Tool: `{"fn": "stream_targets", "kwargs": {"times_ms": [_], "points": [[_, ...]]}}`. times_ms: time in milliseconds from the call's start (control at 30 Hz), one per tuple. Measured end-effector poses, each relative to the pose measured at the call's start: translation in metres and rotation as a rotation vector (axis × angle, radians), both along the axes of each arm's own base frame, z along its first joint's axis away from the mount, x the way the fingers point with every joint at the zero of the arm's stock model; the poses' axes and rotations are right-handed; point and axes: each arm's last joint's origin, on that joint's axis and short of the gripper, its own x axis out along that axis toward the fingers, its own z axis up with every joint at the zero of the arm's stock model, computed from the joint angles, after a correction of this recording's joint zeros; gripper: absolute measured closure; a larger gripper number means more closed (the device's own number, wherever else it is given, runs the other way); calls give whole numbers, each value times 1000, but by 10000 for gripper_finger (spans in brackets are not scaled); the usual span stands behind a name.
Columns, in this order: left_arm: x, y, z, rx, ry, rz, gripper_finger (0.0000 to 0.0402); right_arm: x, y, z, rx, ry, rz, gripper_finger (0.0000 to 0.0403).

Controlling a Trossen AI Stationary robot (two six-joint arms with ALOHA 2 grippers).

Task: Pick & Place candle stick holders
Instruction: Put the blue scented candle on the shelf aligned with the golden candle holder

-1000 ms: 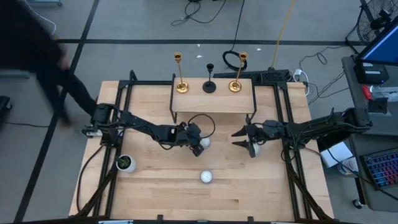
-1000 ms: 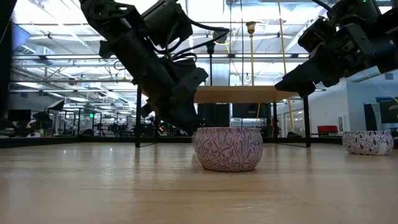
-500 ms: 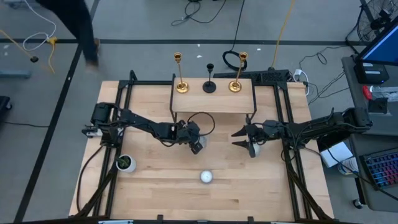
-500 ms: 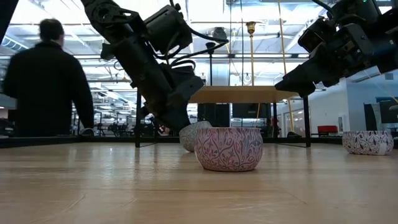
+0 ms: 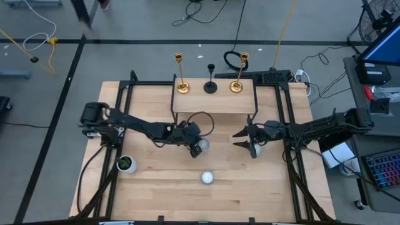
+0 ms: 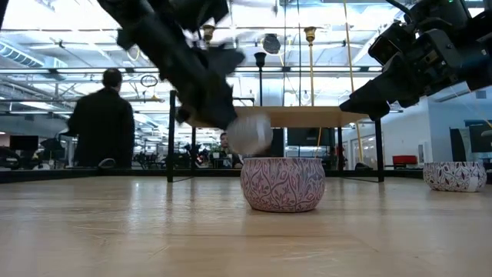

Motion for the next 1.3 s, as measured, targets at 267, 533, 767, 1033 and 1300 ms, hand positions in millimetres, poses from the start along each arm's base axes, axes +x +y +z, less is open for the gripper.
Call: {"fn": "stream_targets", "kwargs": {"times_ms": [267, 533, 767, 1033, 1300], "points": [[-25, -9, 65, 192, -161, 6, 398, 1, 0, 3, 0, -29, 0, 232], [-57, 11, 108, 420, -182, 116, 397, 1, 0, 3, 0, -30, 0, 232], [-69, 54, 116, 461, -127, 263, 397, 1, 0, 3, 1, -35, 0, 232], [-77, 96, 104, 393, -25, 340, 395, 1, 0, 3, 1, -34, 0, 232], [-83, 111, 102, 390, 11, 389, 394, 1, 0, 3, 1, -29, 0, 232]]}}
